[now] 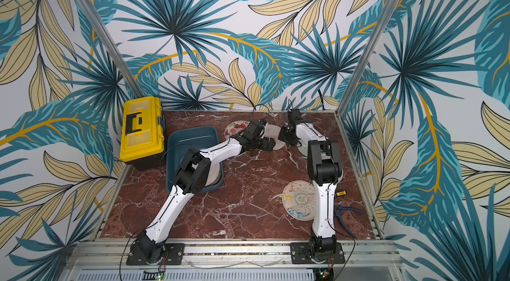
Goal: Put the coasters into the storage box
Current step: Pick up the coaster from the center of the board.
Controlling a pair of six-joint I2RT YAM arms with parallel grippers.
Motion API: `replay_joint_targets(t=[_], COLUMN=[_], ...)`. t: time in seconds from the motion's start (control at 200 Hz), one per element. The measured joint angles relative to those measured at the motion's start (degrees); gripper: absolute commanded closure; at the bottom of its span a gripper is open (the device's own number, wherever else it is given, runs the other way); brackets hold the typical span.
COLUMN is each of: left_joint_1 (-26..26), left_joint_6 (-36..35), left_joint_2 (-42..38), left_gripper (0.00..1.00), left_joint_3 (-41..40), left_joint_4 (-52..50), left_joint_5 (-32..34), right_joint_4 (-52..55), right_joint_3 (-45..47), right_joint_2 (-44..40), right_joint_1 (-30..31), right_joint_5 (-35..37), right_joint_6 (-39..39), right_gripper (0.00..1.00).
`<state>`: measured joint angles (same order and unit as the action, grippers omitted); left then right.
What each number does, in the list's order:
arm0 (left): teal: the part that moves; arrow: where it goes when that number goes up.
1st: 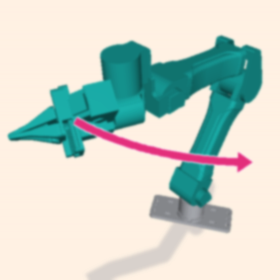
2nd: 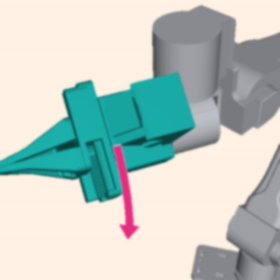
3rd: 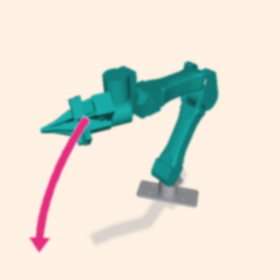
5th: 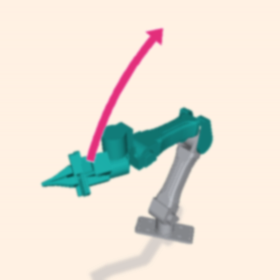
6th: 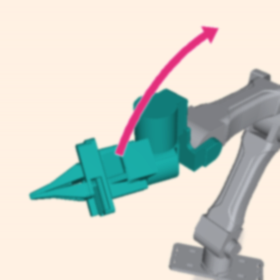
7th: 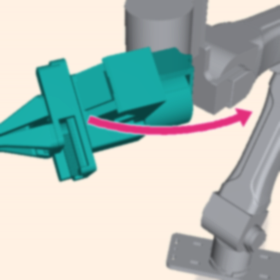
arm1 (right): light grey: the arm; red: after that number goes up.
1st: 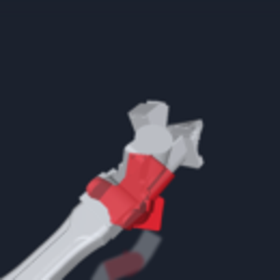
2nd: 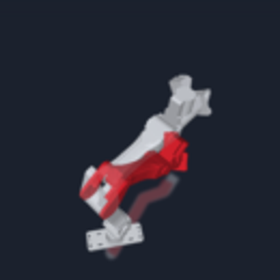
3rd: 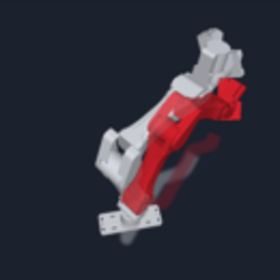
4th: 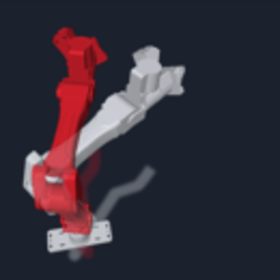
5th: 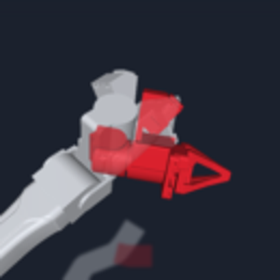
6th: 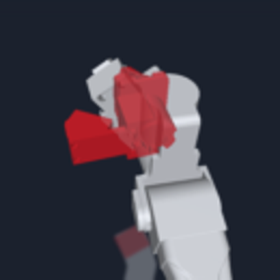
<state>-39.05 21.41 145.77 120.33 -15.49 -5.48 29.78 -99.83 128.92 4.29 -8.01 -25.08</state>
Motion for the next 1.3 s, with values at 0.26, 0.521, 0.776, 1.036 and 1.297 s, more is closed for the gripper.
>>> replay_joint_targets(t=[0.26,0.521,0.776,1.036,1.297], left_joint_1=[0.5,0.6,0.6,0.4,-1.1], left_joint_6=[1.3,2.2,2.1,0.2,-3.6], left_joint_2=[0.2,0.4,0.4,0.3,-6.1], left_gripper=[0.30,0.56,0.72,0.97,1.00], left_joint_3=[0.0,0.0,0.0,0.0,-2.3], left_joint_4=[0.2,-0.3,-1.2,-2.4,-5.2], left_joint_5=[-0.6,-1.4,-1.8,-1.5,0.6], right_joint_4=[0.0,0.0,-0.2,-0.5,-0.6], right_joint_3=[0.0,0.0,0.2,4.1,9.2], right_joint_2=[0.0,0.0,-0.2,-2.8,-7.7], right_joint_1=[0.0,0.0,0.1,0.2,0.2], right_joint_5=[-0.6,-0.8,-1.1,-1.8,-1.9], right_joint_6=[0.0,0.1,0.3,0.3,0.3], right_gripper=[0.54,0.52,0.47,0.44,0.42])
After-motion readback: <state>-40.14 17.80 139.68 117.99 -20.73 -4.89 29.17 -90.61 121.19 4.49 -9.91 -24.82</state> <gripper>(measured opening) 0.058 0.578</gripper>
